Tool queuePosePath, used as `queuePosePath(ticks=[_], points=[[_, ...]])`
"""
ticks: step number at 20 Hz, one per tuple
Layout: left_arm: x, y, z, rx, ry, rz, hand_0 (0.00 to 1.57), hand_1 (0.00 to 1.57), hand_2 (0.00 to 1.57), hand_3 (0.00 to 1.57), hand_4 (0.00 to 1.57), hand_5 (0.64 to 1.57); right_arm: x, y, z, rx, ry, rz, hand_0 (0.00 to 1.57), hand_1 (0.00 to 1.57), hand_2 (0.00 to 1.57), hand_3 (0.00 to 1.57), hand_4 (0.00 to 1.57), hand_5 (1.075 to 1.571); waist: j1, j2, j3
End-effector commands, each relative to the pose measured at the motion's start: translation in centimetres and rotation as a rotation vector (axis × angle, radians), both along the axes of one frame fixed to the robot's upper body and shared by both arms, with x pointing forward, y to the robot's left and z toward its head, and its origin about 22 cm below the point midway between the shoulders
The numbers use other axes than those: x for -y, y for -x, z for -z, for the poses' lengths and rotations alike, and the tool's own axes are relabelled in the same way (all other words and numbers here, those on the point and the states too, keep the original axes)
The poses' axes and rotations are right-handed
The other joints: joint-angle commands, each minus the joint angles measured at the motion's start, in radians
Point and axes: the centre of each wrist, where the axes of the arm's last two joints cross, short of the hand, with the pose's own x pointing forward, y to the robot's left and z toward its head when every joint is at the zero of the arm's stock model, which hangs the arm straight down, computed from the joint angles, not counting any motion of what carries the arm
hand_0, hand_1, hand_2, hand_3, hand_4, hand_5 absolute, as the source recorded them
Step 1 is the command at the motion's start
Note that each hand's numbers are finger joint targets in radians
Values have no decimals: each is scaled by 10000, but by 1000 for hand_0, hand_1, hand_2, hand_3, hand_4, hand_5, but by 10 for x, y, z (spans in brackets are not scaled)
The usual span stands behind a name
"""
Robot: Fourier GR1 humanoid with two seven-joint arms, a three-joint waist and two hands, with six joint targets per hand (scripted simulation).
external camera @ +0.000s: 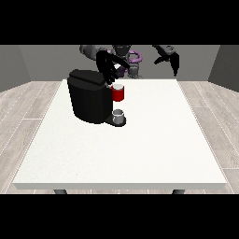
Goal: Insert the coffee pod into the coffee machine and close the lid
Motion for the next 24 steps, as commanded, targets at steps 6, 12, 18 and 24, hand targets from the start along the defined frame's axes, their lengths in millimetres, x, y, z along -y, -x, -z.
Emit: queuePosePath(ticks=[6, 12, 18, 24], points=[[15, -16, -23, 580, 2, 828, 0, 0, 0, 0, 426, 1571, -40, 15, -81, 2868, 446, -1385, 0, 0, 0, 0, 0, 1571, 1740, 859, -303], [29, -22, -34, 1064, -38, 1631, 0, 0, 0, 0, 0, 1571, -35, 31, -105, 2890, 610, -875, 0, 0, 0, 0, 0, 1571, 2632, 1452, -305], [45, -32, -66, 1962, -211, 2064, 0, 0, 0, 0, 297, 1571, -22, 35, -122, 4132, 148, -940, 0, 0, 0, 0, 0, 1571, 2813, 2317, -290], [62, -25, -73, 1953, -391, 2266, 0, 0, 0, 0, 341, 1571, -38, 15, -117, 4290, 241, -1497, 0, 0, 0, 0, 98, 1571, 2785, 2330, -309]])
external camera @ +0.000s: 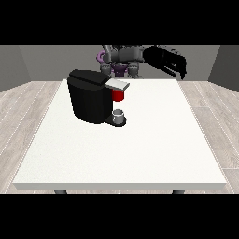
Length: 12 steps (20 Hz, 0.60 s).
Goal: Insert the coffee pod into the coffee machine and close the lid
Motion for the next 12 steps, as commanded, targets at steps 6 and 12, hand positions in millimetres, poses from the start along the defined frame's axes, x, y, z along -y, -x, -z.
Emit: queuePosePath(ticks=[6, 12], points=[[18, 22, 12, -515, -178, 85, 0, 0, 0, 0, 266, 1571, -35, -21, 32, 187, -223, -1241, 0, 0, 0, 0, 0, 1571, -179, -679, -55], [-38, 19, 51, -1459, 592, -1621, 0, 0, 0, 0, 266, 1571, -91, 1, 81, 406, -181, -3707, 0, 0, 0, 0, 181, 1571, -1911, -1511, -60]])
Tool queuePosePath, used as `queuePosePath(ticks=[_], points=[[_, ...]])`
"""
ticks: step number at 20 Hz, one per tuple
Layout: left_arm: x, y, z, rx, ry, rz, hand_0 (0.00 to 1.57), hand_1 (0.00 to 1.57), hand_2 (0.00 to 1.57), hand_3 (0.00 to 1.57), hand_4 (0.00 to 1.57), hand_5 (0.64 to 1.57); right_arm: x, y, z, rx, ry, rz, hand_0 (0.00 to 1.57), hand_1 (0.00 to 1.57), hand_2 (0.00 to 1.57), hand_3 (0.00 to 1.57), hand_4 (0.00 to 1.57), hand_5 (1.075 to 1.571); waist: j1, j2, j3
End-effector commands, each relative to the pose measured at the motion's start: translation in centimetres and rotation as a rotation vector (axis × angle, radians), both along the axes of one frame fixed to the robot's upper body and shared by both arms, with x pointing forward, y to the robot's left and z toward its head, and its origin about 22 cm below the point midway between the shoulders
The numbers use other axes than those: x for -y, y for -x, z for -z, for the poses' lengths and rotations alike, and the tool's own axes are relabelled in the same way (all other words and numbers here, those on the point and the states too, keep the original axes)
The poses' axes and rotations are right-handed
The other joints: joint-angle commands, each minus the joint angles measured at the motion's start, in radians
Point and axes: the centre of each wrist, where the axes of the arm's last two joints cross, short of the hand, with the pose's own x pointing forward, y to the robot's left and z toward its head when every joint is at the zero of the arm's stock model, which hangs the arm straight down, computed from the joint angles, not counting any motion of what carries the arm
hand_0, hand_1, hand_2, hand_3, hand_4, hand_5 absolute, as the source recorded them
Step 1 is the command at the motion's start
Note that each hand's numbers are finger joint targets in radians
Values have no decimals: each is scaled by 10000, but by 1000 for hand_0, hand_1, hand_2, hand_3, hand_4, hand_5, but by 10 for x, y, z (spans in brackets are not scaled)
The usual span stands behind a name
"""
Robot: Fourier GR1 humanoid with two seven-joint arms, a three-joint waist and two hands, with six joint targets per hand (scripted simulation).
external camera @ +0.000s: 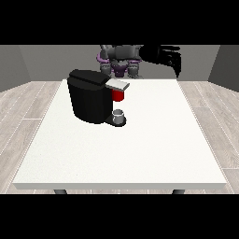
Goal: Insert the coffee pod into the coffee machine and close the lid
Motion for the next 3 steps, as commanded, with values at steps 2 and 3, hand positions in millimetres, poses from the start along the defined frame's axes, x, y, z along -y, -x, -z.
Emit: queuePosePath(ticks=[2, 3], points=[[-29, 11, 29, -975, 216, -630, 0, 0, 0, 0, 266, 1571, -39, 10, 42, -255, -184, -1098, 0, 0, 0, 0, 263, 1571, -744, -921, -5], [-57, 15, 34, -972, 102, -930, 0, 0, 0, 0, 266, 1571, -32, 13, 58, -628, -436, -1436, 0, 0, 0, 0, 259, 1571, -1128, -1120, -4]])
